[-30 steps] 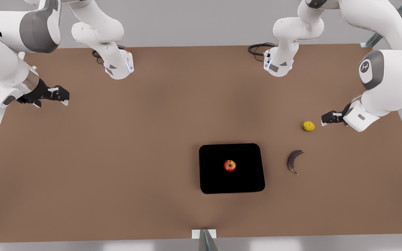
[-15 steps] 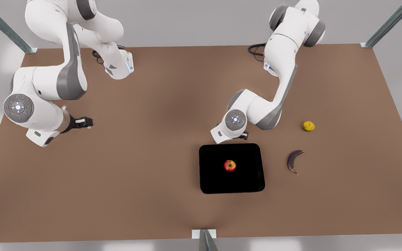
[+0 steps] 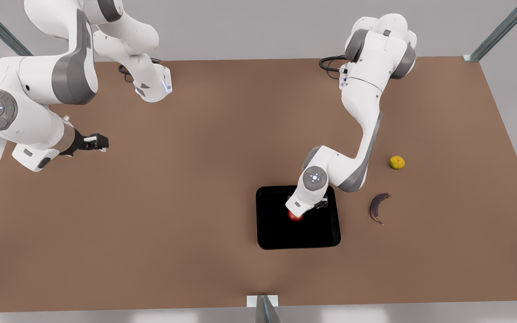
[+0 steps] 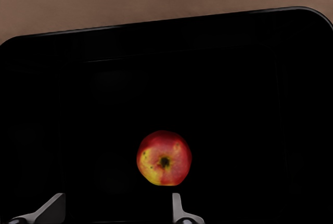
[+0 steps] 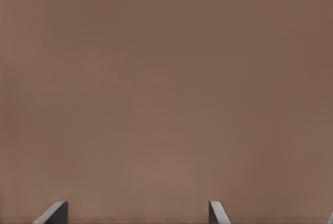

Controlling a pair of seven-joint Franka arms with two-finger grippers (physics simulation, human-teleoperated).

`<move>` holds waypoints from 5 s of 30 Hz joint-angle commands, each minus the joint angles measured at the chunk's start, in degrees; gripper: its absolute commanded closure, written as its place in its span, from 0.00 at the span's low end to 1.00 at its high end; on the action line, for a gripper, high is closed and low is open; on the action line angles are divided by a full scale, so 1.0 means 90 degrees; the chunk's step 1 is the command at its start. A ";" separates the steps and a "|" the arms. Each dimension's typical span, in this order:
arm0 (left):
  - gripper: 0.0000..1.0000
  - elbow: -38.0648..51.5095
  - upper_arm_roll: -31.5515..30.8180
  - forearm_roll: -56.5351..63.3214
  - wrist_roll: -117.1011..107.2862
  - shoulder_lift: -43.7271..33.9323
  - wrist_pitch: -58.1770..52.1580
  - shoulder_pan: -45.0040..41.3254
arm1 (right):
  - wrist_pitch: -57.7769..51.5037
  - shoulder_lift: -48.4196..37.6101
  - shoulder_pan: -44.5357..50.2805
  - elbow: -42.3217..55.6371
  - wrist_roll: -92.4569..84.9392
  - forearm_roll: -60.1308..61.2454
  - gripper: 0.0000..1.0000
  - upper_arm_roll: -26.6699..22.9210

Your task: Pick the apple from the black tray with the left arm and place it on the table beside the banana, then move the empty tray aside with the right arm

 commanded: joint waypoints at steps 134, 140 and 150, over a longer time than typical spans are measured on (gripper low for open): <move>0.00 -0.1660 0.0566 -0.1169 0.3024 -0.4470 -0.2361 0.2435 | 0.8081 0.5507 0.1778 0.0677 0.6628 -0.2858 0.43 0.2507; 0.00 -0.1651 0.0566 -0.1169 0.3014 -0.4470 -0.2351 0.2435 | 0.8081 0.5498 0.1768 0.0677 0.6628 -0.2839 0.60 0.2517; 0.00 -0.1572 0.0566 -0.1169 0.3024 -0.4460 -0.2332 0.2435 | 0.8081 0.5497 0.1670 0.0686 0.6725 -0.2136 0.51 0.2654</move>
